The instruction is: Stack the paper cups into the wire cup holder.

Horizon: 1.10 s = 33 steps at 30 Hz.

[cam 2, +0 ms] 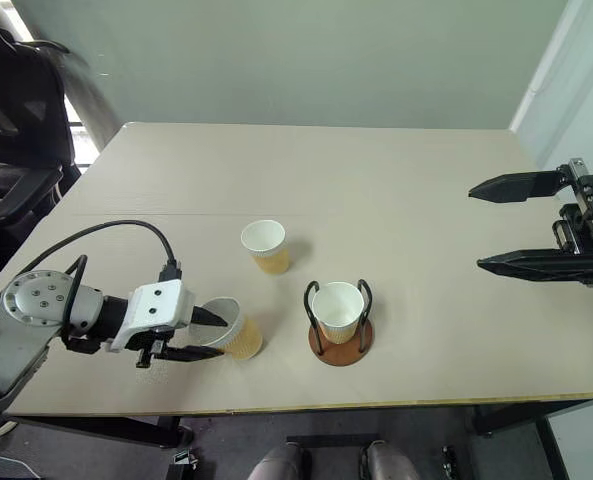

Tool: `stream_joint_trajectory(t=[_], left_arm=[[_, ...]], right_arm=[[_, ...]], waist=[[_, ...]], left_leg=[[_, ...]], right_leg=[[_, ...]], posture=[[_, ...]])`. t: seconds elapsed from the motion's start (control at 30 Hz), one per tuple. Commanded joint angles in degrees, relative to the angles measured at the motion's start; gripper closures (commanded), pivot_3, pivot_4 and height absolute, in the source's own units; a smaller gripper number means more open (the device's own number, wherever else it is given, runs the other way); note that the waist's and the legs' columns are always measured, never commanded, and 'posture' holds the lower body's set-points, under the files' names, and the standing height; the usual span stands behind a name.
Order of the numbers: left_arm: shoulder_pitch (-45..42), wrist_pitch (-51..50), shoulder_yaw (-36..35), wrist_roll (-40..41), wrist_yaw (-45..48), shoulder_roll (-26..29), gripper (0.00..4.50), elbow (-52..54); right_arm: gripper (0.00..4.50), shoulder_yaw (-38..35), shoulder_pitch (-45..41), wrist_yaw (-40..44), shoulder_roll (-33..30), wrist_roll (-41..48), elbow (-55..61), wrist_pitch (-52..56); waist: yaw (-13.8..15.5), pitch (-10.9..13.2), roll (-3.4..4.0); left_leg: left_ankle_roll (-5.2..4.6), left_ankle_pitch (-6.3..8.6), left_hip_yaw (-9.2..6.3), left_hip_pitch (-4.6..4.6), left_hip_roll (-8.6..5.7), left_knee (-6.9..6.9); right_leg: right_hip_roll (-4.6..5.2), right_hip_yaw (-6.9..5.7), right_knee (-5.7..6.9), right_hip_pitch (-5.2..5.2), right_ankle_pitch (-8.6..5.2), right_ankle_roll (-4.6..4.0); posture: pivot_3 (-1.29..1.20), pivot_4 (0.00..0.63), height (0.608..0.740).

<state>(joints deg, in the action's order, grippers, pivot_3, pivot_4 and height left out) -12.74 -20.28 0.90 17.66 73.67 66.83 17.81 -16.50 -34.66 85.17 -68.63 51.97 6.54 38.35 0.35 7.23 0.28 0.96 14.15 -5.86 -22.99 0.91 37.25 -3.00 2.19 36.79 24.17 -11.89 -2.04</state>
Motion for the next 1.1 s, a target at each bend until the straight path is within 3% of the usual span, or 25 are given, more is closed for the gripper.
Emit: stream_joint_trajectory(t=[0.03,0.13,0.5,0.63,0.83,1.0,1.1], left_arm=[[-1.7,-0.6,-1.0,1.0,0.9,0.2,3.47,1.2],[-1.5,-1.9,-1.3,2.4,1.9,0.6,4.46,2.1],[-2.5,-4.0,-2.8,4.9,3.9,1.5,4.46,3.7],[-19.1,-6.3,0.1,7.8,7.7,-1.1,4.46,-1.7],[-47.3,-7.0,7.8,7.4,15.1,-12.9,4.46,-16.6],[-59.8,0.0,13.8,4.8,18.7,-24.0,4.46,-29.5],[-62.4,2.2,18.1,7.3,18.8,-26.2,4.46,-31.1]], right_arm=[[0.0,-2.7,-0.2,-0.1,-1.1,-0.4,0.6,-0.3],[0.0,-2.4,-0.2,0.2,-1.2,-1.2,0.3,-0.7],[0.0,-2.6,-0.3,0.1,-0.9,-2.0,0.8,-0.6],[0.0,-4.5,1.0,-0.2,-2.0,-1.8,2.2,0.1],[0.0,-12.9,8.9,-3.0,-2.5,-0.6,7.8,3.1],[0.0,-20.0,14.7,-6.3,-1.5,0.5,12.9,5.9],[0.0,-22.6,16.8,-8.1,-1.2,1.5,15.3,7.4]], waist=[[0.0,0.0,0.0],[0.0,0.0,0.0],[0.1,0.0,0.0],[1.0,0.0,0.0],[1.7,0.0,0.09],[1.4,0.0,0.09],[1.1,0.0,0.14]], left_leg=[[0.0,0.0,0.0,-0.01,0.0,0.0],[-0.01,-0.01,0.01,-0.01,0.0,0.01],[-0.07,-0.04,0.02,0.0,-0.01,0.06],[-0.12,-0.12,-0.03,-0.06,-0.01,0.23],[-0.43,0.01,-0.04,-0.24,-0.12,0.85],[-0.73,0.08,0.05,-0.45,-0.21,1.03],[-0.95,0.15,0.27,-0.54,-0.22,1.01]], right_leg=[[0.0,0.0,0.0,0.0,0.0,0.01],[0.0,0.0,0.0,0.0,0.01,0.02],[0.0,0.0,0.02,-0.01,0.03,0.07],[-0.01,0.0,0.11,-0.02,0.05,0.08],[0.09,0.04,0.04,-0.21,0.17,0.2],[0.13,0.18,-0.32,-0.25,0.44,0.77],[0.13,0.39,-0.69,-0.25,0.62,1.14]], posture=[[0.0,0.15,0.74],[0.0,0.15,0.74],[0.0,0.15,0.74],[0.0,0.15,0.74],[0.0,0.15,0.74],[0.0,0.15,0.74],[0.0,0.15,0.74]])
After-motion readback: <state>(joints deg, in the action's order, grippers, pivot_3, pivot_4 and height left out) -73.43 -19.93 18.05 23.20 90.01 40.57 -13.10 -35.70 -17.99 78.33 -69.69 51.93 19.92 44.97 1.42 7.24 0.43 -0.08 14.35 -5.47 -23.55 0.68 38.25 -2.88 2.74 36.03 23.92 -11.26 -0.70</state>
